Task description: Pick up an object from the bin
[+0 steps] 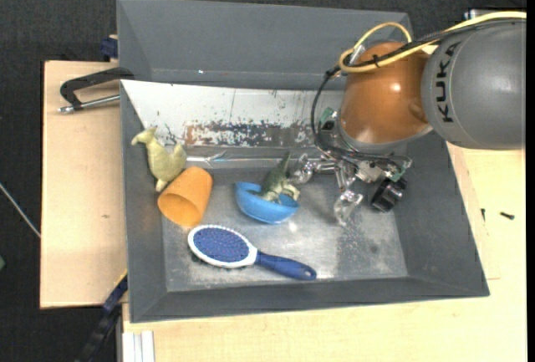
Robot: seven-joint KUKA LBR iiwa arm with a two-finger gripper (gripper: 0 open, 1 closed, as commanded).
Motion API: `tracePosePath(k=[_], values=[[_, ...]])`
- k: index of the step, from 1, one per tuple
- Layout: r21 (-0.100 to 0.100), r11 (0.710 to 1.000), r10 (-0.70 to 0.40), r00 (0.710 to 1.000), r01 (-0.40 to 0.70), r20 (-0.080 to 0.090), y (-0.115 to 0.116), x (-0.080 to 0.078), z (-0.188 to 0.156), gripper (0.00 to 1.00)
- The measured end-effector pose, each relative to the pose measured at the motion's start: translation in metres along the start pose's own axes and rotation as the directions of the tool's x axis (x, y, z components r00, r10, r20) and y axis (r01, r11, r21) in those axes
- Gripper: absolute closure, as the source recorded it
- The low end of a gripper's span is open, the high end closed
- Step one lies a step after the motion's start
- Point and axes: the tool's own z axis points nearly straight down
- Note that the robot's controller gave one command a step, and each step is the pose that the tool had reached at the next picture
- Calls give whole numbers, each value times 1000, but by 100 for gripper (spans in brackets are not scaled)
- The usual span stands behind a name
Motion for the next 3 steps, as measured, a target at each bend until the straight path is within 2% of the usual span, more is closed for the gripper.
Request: tracePosePath(k=[1,2,3], values=[[5,983,-186,983,186,9,61,-64,-94,0],[-7,914,-406,914,406,-1,97,-62,-5,0],[3,915,-404,915,404,2,94,-64,-11,100]])
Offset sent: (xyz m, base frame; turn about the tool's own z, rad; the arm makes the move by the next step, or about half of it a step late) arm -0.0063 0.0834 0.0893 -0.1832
